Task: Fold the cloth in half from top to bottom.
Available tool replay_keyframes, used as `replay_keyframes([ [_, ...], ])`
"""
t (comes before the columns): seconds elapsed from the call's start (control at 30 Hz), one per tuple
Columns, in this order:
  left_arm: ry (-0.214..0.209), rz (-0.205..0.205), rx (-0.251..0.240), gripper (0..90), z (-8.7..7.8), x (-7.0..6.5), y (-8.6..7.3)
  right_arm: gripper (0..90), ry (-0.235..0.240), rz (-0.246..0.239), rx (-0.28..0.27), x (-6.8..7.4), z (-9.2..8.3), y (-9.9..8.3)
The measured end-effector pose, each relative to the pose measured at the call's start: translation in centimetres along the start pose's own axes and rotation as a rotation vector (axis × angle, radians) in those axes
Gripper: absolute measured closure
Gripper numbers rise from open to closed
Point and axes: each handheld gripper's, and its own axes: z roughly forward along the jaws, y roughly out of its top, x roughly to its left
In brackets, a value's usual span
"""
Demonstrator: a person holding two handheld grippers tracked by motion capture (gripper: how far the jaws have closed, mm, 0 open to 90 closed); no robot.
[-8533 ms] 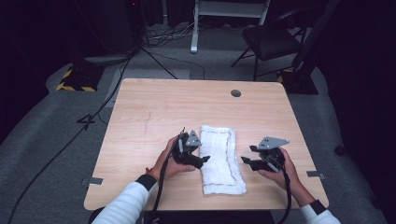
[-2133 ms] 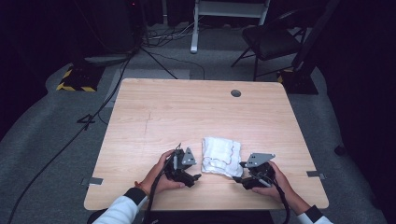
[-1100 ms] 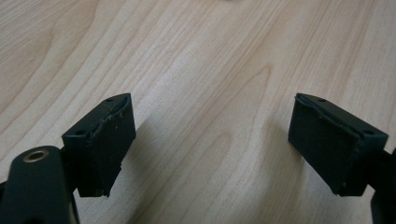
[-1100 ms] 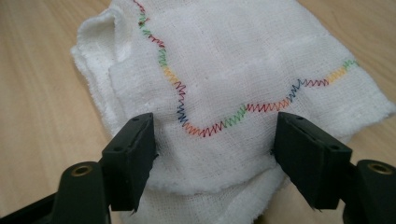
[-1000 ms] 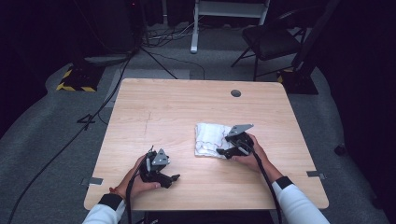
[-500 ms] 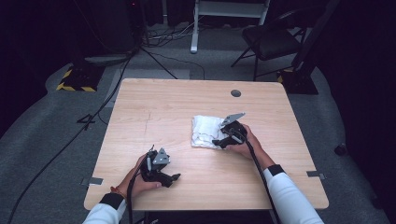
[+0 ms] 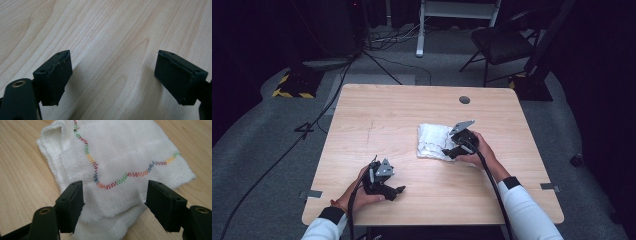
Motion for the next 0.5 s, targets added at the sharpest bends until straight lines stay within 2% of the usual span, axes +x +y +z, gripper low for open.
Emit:
replay_keyframes([
  [0.5,0.000,0.000,0.000,15.0,0.0,0.0,0.0,29.7,-0.020,-0.042,0.020,0.3,-2.9,-0.6],
])
